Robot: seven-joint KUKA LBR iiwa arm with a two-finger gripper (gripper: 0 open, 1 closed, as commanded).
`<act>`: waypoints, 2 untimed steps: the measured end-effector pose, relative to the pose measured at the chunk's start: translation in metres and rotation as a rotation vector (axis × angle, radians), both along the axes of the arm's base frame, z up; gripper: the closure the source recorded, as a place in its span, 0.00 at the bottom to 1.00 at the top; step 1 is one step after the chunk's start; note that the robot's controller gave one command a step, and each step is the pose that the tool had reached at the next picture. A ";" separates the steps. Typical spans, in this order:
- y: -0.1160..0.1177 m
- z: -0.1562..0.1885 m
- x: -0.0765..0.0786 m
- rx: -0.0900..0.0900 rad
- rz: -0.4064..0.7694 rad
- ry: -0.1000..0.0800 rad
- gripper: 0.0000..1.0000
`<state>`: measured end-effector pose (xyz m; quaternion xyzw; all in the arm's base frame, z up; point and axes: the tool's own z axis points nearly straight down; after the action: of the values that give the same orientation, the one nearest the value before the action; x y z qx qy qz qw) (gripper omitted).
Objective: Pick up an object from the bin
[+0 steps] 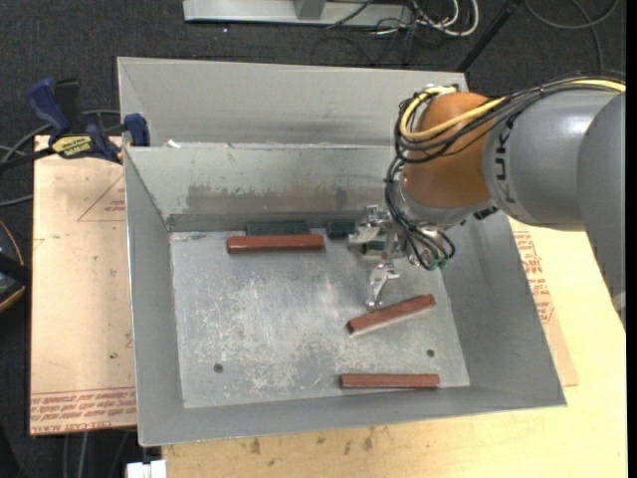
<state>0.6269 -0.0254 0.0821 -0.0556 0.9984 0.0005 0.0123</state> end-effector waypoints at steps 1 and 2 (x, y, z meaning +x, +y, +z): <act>0.005 -0.003 -0.002 -0.002 -0.013 0.000 0.00; -0.036 0.014 -0.022 -0.001 0.127 0.020 0.00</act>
Offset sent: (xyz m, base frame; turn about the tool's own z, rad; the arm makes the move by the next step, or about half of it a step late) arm -0.0306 -0.0876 0.0359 -0.2338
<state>0.6045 -0.0617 0.0959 -0.1187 0.9929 0.0015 0.0020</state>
